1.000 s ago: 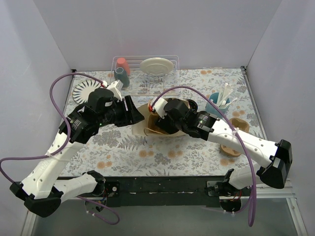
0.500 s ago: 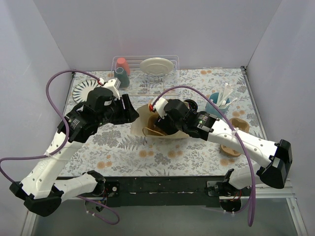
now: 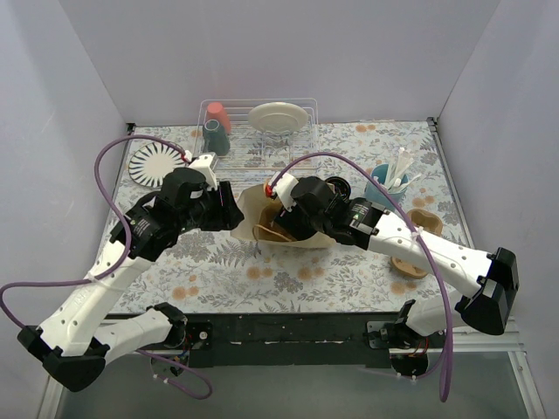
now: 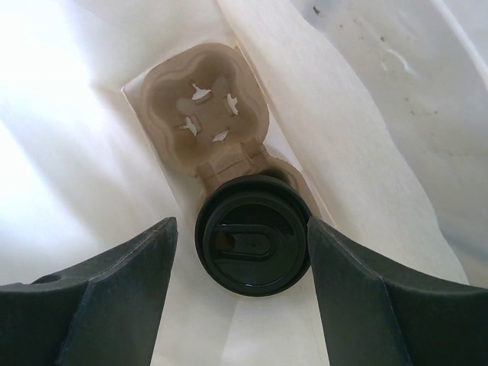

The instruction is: Pack the takeout coffee

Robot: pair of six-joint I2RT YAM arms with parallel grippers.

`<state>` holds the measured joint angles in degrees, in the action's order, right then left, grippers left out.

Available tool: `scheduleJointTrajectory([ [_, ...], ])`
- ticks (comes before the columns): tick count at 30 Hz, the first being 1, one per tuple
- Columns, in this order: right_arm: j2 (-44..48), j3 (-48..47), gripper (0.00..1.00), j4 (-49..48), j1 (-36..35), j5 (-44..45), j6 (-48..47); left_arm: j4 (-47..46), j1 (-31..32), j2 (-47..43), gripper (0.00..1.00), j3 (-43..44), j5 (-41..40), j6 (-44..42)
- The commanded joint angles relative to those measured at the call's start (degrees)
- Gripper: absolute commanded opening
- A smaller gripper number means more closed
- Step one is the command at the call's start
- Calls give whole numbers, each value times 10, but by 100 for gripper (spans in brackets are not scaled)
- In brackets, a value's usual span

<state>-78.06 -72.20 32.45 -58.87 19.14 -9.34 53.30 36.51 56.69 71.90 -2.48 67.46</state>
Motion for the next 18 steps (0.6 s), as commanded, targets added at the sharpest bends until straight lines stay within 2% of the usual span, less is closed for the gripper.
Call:
scheduleJointTrajectory([
  [1, 12, 4, 76, -28, 2, -3, 8, -32, -1, 3, 44, -11, -6, -20],
  [2, 14, 6, 76, -27, 2, -3, 9, -34, -1, 5, 42, -12, -6, -20],
  [6, 20, 11, 76, -29, 2, -12, 7, -40, -1, 9, 26, -15, 8, -23],
  [7, 21, 12, 76, -30, 2, -16, 6, -43, -1, 7, 17, -15, 14, -26],
  [10, 22, 12, 76, -29, 2, -34, 4, -43, 0, 8, 1, -9, 42, -26],
  [18, 26, 8, 76, -18, 2, -114, -11, 7, -1, 15, 0, 27, 61, 7],
])
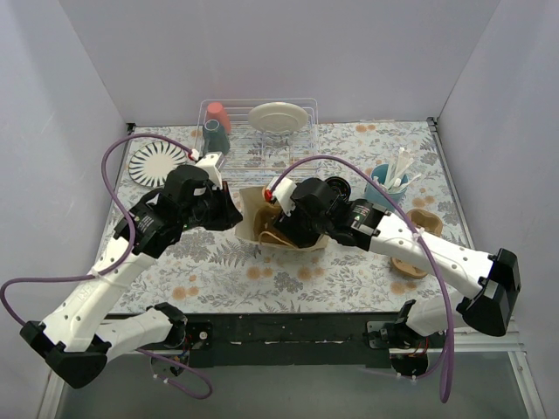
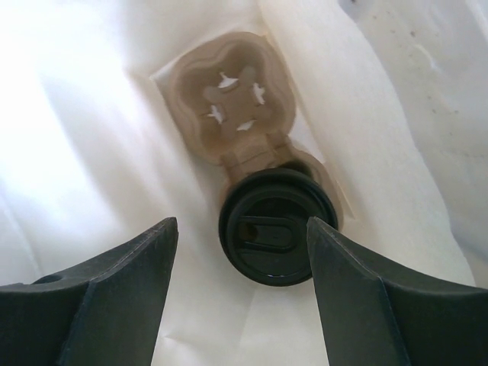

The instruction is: Pack the takeout coffee

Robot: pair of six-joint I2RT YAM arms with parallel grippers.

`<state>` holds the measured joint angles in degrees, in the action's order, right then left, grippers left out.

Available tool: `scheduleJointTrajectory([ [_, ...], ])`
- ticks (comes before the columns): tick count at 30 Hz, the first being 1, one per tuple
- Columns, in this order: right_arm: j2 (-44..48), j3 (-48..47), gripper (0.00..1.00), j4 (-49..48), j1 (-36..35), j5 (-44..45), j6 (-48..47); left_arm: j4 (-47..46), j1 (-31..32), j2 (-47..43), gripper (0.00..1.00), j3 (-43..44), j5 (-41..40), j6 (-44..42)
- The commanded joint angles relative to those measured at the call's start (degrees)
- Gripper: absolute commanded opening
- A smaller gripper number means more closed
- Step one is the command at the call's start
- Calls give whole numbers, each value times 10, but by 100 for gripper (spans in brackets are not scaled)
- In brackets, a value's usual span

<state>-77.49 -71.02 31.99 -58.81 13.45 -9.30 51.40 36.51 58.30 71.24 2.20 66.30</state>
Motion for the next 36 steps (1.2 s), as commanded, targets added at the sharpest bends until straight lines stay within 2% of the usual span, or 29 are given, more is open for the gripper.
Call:
scheduleJointTrajectory([
  [1, 19, -1, 77, -12, 2, -64, -14, 38, -1, 0, 0, 43, 13, 22],
  [6, 44, 14, 83, -27, 2, -105, -41, 64, 0, 4, 0, 66, 15, 35],
  [18, 10, -32, 81, 12, 2, -190, -112, 71, -1, 8, 0, 72, 32, 48],
  [22, -12, -63, 90, 44, 3, -186, -94, 71, -1, 5, 0, 70, 31, 49],
  [26, -28, -76, 93, 70, 9, -204, -76, 73, -1, 1, 0, 67, 25, 49],
  [27, -26, -75, 98, 68, 9, -206, -73, 75, -1, 0, 0, 66, 24, 49],
  [36, -13, -79, 96, 72, 30, -222, -51, 103, -1, 9, 0, 75, 1, 57],
])
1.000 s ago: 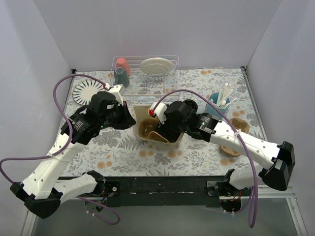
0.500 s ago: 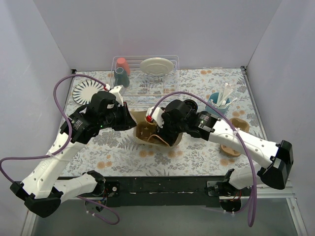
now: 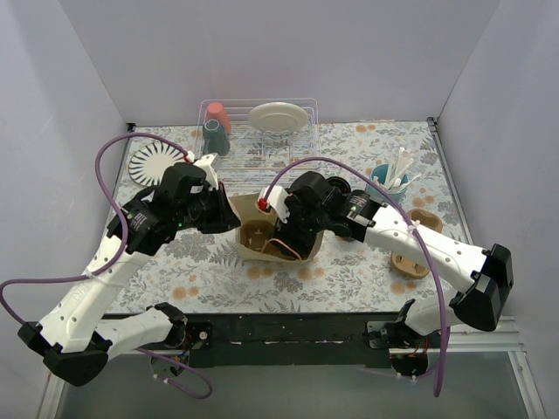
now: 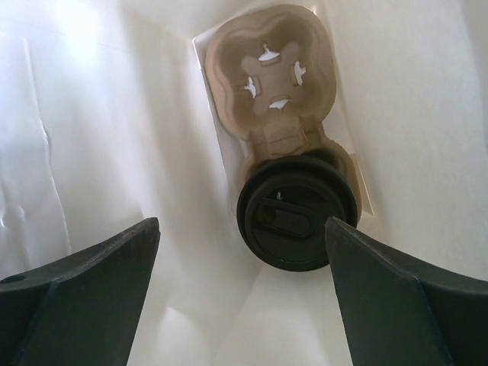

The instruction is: Pack the takeout coffee

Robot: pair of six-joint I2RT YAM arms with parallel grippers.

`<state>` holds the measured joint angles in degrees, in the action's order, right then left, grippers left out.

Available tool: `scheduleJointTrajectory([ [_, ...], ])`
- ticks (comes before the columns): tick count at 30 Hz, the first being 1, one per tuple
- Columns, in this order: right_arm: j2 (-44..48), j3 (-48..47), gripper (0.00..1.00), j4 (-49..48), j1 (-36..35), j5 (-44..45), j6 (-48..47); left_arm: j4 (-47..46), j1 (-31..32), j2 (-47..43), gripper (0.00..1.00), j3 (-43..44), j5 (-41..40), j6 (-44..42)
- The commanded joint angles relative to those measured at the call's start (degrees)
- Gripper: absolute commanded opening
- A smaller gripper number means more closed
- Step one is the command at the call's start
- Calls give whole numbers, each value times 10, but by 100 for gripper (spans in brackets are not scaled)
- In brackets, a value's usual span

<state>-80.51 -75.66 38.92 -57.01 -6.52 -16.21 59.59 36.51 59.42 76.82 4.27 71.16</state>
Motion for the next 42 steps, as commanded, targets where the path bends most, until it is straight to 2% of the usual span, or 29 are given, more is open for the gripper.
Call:
scheduleJointTrajectory([
  [1, 16, -34, 96, 6, 16, -23, 27, 25, -1, 0, 0, 22, -24, 11],
  [7, 9, -40, 91, 8, 33, -9, 91, 25, -1, -5, 0, 18, -28, 20],
  [18, 7, -43, 87, 56, 33, 41, 70, 25, -1, 1, 0, 29, -30, 21],
  [30, 10, -41, 84, 48, 38, 88, 120, 56, -1, 6, 0, 37, -61, 27],
  [34, 15, -36, 84, 45, 40, 72, 114, 52, -1, 10, 0, 47, -62, 26],
  [36, 12, -36, 84, 46, 40, 69, 112, 53, -1, 22, 18, 75, -67, 25],
  [42, 11, -36, 84, 40, 40, 48, 114, 50, -1, 57, 42, 139, -64, 26],
])
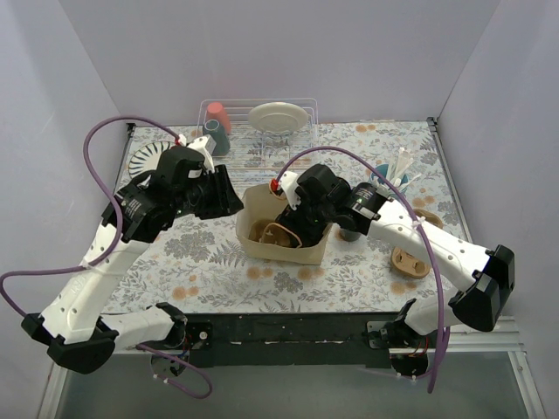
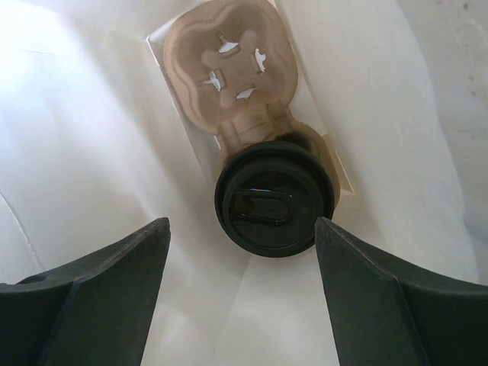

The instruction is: Pack the takeout coffee

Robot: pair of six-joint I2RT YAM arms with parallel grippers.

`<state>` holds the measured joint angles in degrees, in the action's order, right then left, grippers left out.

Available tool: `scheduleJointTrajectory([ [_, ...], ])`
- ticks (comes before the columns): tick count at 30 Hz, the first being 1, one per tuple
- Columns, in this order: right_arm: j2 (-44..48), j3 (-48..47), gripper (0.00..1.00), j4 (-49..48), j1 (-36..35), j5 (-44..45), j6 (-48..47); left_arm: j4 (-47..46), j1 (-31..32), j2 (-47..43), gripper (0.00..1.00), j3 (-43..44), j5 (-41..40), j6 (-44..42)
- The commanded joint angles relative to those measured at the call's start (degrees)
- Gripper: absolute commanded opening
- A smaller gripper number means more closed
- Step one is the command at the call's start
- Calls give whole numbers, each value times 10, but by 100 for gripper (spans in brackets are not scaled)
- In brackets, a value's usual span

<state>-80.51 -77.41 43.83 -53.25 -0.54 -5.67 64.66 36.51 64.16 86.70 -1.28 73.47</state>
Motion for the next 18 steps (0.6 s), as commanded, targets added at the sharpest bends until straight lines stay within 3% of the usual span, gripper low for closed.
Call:
scheduleJointTrajectory([
  [1, 11, -19, 84, -9, 3, -13, 8, -2, -1, 11, 43, 49, -7, 5],
  [9, 9, -14, 83, -16, 3, -25, 5, -78, -3, 54, 46, 97, 12, 47],
  [18, 11, -6, 82, -20, 3, -31, 6, -199, -66, 97, 34, 93, 166, 124],
])
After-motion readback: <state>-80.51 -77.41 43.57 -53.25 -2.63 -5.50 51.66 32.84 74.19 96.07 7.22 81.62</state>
